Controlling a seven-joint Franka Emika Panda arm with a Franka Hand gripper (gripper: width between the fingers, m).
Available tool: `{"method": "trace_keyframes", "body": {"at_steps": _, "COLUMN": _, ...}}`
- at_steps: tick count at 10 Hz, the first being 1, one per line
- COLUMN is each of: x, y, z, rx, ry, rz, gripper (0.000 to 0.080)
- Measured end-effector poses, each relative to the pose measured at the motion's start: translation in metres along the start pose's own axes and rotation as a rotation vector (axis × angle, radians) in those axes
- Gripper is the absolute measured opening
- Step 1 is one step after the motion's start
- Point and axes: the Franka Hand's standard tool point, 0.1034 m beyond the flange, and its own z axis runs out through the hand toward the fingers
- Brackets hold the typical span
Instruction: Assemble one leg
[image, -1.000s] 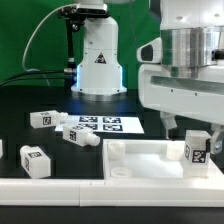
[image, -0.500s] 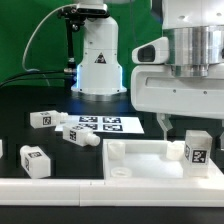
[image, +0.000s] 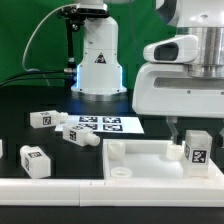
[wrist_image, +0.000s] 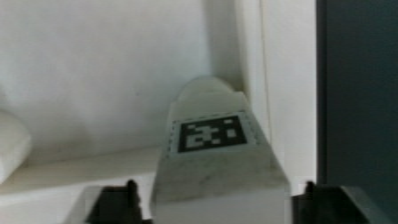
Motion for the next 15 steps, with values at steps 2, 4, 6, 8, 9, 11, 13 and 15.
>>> {"method": "trace_keyframes", "body": {"at_steps": 2, "x": 0.0, "y": 0.0004, "z": 0.0003, "rx": 0.0, "ry": 0.0, "rz": 0.163, "gripper": 0.0284}}
{"method": "trace_keyframes", "body": {"at_steps": 4, "x": 0.0013, "y": 0.005, "z": 0.0005, "rx": -0.003, "ry": 0.001, "rz": 0.308, "gripper": 0.0284}}
{"method": "trace_keyframes", "body": {"at_steps": 6, "x": -0.0002, "y": 0.0029, "z": 0.0011, "rx": -0.003, "ry": 0.004, "rz": 0.582, "gripper": 0.0284}}
{"method": "trace_keyframes", "body": {"at_steps": 8, "x": -0.0008, "y": 0.0029, "z": 0.0015, "rx": -0.001, "ry": 0.003, "rz": 0.868, "gripper": 0.0284}}
{"method": "trace_keyframes", "body": {"at_steps": 9, "x": -0.0015, "y": 0.0024, "z": 0.0016, "rx": -0.001, "ry": 0.008, "rz": 1.056, "gripper": 0.0284}}
{"method": "trace_keyframes", "body": {"at_steps": 11, "x": -0.0022, "y": 0.0004, "z": 0.0016, "rx": 0.02, "ry": -0.007, "rz": 1.413, "gripper": 0.0285}}
{"method": "trace_keyframes", "body": {"at_steps": 13, "x": -0.0027, "y": 0.0003, "z": 0.0016, "rx": 0.05, "ry": -0.021, "rz": 1.601, "gripper": 0.0285}}
{"method": "trace_keyframes", "body": {"at_steps": 15, "x": -0.0031, "y": 0.0005, "z": 0.0024, "rx": 0.049, "ry": -0.02, "rz": 1.546, "gripper": 0.0285}}
